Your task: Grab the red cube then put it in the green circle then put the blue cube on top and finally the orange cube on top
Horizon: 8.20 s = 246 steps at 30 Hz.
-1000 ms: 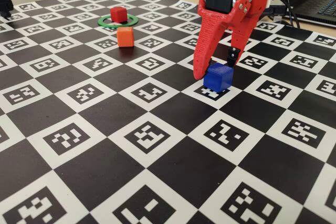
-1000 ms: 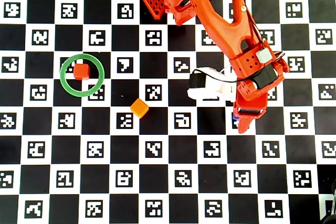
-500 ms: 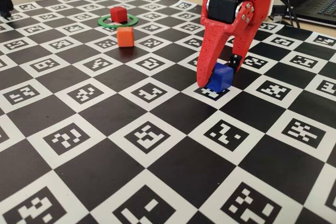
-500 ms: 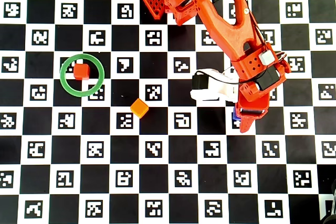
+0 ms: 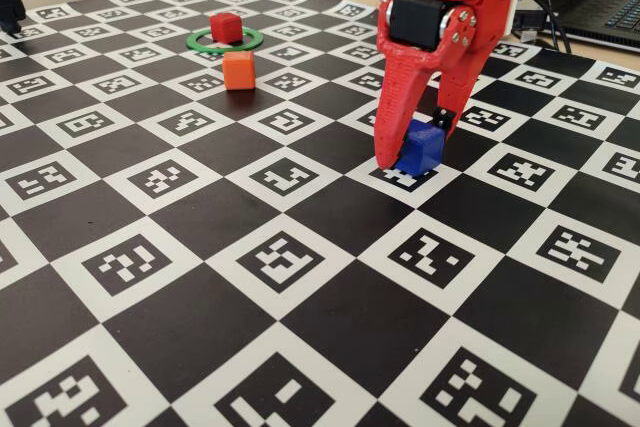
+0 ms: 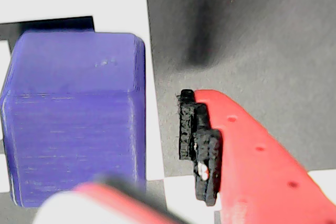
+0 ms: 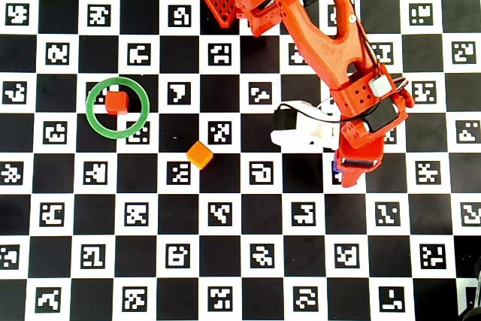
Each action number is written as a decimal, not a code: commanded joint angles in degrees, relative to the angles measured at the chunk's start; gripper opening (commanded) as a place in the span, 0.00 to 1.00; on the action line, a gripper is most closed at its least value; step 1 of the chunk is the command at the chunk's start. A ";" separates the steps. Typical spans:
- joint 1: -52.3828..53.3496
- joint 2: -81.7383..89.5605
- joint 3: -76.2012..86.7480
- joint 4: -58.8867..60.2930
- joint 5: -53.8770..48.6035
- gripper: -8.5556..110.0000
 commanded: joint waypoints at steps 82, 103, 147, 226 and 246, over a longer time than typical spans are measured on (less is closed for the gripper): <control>39.73 27.33 -12.30 31.03 -35.33 0.10; 71.54 26.02 -11.60 29.97 -74.97 0.06; 86.31 15.12 4.75 6.15 -89.65 0.07; 80.95 26.02 -6.59 23.82 -80.68 0.45; 58.97 31.99 -13.01 31.11 -50.10 0.44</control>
